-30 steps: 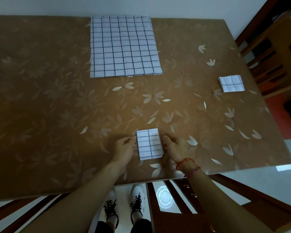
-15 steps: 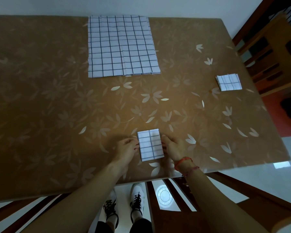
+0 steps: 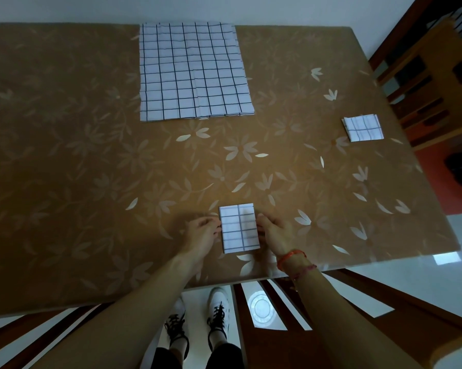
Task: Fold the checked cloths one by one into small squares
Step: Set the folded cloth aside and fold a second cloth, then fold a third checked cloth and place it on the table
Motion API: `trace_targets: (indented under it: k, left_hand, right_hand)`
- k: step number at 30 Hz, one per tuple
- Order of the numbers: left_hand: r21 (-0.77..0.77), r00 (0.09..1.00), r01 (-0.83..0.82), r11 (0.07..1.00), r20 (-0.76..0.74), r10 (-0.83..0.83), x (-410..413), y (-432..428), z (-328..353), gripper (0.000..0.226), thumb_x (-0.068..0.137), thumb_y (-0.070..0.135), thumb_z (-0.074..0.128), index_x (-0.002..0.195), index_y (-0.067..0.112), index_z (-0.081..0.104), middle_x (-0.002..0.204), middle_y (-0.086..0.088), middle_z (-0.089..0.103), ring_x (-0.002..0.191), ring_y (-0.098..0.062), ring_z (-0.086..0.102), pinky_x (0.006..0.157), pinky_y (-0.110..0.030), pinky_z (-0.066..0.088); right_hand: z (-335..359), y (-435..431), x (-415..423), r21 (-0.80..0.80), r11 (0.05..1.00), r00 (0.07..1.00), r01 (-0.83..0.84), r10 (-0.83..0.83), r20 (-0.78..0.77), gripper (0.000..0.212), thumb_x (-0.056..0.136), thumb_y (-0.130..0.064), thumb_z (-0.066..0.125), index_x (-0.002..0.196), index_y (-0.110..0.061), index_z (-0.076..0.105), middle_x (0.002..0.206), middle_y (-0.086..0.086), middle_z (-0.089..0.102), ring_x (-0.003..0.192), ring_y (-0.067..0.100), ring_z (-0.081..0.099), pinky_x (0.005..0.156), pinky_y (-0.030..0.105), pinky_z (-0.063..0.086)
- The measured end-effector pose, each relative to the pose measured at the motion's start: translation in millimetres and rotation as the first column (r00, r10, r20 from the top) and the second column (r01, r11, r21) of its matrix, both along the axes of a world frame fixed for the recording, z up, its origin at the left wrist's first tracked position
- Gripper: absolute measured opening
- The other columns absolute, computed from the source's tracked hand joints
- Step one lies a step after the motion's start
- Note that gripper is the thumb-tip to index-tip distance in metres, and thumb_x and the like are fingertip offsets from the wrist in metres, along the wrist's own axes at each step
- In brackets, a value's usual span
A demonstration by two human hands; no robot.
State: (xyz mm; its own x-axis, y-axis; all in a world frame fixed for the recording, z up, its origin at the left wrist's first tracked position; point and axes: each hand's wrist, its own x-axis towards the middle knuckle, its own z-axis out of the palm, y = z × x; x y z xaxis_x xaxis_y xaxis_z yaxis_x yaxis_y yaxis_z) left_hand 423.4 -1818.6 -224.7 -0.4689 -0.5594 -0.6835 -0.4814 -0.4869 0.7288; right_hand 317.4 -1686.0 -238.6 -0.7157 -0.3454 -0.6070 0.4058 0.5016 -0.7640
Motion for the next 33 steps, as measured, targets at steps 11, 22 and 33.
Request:
trace_targets:
  k: [11,22,33]
  left_hand:
    - [-0.278,0.971,0.235,0.932,0.02,-0.239,8,-17,34,0.012,0.097,0.016,0.052,0.107,0.016,0.059,0.095,0.005,0.06,0.072,0.001,0.059,0.048,-0.005,0.042]
    - [-0.763,0.852,0.483,0.431,0.295,-0.433,36,-90,86,0.043,0.093,0.035,0.056,0.13,0.013,0.052,0.128,0.006,0.046,0.125,-0.013,0.041,0.097,-0.015,0.024]
    - [-0.722,0.705,0.692,0.02,0.669,-0.238,70,-165,130,0.089,0.077,0.075,0.013,0.15,0.026,0.021,0.157,-0.002,0.019,0.144,-0.023,0.013,0.113,-0.04,0.024]
  right_hand:
    - [20,6,-9,0.211,0.963,0.981,-0.166,0.183,-0.064,0.073,0.075,-0.061,0.067,0.131,-0.017,0.053,0.123,-0.005,0.057,0.104,0.014,0.057,0.094,0.032,0.046]
    - [92,-67,-11,0.395,0.833,0.662,-0.386,0.549,-0.51,0.056,0.092,-0.048,0.049,0.143,-0.026,0.037,0.136,0.005,0.05,0.115,0.021,0.054,0.095,0.031,0.043]
    - [139,-131,-4,0.639,0.701,0.315,-0.317,0.713,-0.626,0.063,0.088,-0.058,0.043,0.144,-0.034,0.027,0.152,0.002,0.026,0.134,0.025,0.033,0.104,0.045,0.036]
